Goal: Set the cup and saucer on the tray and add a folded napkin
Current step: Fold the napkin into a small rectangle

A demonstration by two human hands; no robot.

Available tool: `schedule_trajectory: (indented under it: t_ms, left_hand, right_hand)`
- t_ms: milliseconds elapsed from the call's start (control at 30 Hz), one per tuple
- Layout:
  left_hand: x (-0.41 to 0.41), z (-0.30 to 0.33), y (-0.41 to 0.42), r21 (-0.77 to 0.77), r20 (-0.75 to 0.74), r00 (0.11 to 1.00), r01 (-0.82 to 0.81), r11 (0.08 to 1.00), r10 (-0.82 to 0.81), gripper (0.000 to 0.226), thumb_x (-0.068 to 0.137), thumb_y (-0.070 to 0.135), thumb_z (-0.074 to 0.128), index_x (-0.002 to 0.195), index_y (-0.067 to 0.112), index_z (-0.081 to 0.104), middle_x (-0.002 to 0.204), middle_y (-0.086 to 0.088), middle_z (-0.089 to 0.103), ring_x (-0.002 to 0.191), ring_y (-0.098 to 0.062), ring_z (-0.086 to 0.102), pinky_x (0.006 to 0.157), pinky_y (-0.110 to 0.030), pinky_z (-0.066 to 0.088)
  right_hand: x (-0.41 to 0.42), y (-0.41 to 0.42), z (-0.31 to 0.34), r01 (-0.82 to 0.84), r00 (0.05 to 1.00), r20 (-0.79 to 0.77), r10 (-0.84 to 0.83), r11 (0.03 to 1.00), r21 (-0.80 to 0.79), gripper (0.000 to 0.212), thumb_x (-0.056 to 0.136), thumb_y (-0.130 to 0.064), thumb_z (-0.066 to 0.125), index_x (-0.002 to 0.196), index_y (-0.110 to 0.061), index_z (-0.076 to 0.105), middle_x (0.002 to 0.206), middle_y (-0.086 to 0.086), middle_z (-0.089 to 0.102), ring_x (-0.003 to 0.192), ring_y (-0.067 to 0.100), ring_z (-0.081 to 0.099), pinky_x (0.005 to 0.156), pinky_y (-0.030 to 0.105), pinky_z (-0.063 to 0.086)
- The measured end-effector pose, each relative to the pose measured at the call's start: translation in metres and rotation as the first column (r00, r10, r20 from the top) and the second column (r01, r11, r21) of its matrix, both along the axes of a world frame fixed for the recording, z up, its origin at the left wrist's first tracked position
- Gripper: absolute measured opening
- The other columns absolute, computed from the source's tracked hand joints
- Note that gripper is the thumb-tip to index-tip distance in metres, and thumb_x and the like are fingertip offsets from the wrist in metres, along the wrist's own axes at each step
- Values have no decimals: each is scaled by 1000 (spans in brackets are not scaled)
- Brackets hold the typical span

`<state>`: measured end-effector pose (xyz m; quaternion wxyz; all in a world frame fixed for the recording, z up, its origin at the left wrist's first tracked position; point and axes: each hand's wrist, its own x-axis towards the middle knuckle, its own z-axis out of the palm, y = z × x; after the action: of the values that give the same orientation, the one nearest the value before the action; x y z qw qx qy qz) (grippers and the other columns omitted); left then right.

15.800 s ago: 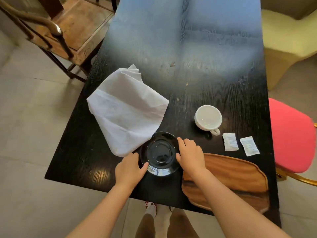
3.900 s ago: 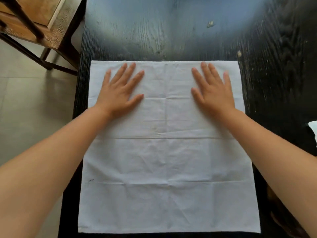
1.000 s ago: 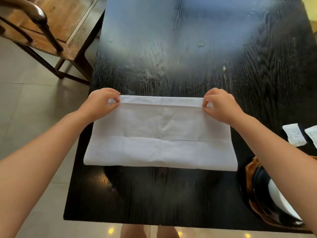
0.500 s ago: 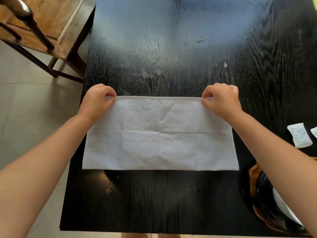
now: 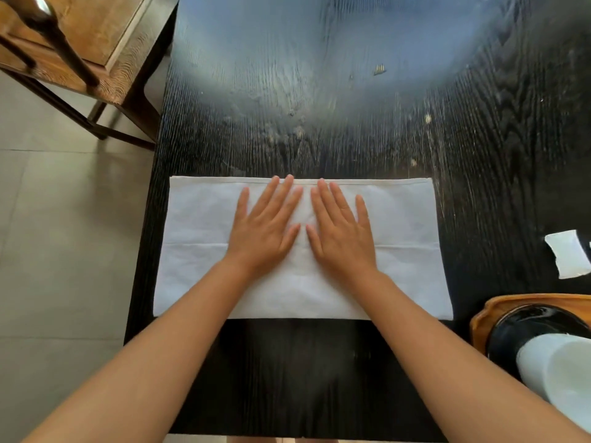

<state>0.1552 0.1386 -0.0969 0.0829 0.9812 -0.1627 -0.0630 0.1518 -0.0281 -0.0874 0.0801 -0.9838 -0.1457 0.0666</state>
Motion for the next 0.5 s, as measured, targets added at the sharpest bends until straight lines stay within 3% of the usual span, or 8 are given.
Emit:
schedule_trajectory:
  t_ms: [167,267,367,500]
  left_hand:
    - [-4,1,64,-2,-38,976,-215,977,214,71,87,51,14,149,17,9,156,3,2,143,-9,0,115,-42,1]
    - [-11,3,103,54,-39,944,-325,944,327,74,85,50,12,149,13,8,158,0,3,143,-10,2,115,-45,-2]
    - [-13,5,116,88,-34,942,-331,939,335,72,86,49,10,149,12,6,158,-2,4,144,-9,1,113,-46,-10]
    - [-21,18,80,2,38,869,-493,870,493,70,90,47,12,148,8,8,158,-5,8,144,-15,6,111,-51,-9]
  right_hand:
    - [10,-60,6,120,992,-38,-122,992,-47,71,86,-48,10,148,-14,7,158,0,4,142,9,-3,114,41,-5]
    - [6,-104,13,250,968,-3,-252,961,-116,70,87,-44,12,148,-11,7,158,3,5,144,12,1,116,45,0]
    - [3,-118,14,295,955,10,-298,941,-168,68,89,-43,12,148,-9,7,158,6,7,145,16,3,116,49,2]
    - [-8,-83,23,443,896,60,-440,895,-58,71,88,-45,12,147,-6,10,157,9,10,144,21,7,113,54,1]
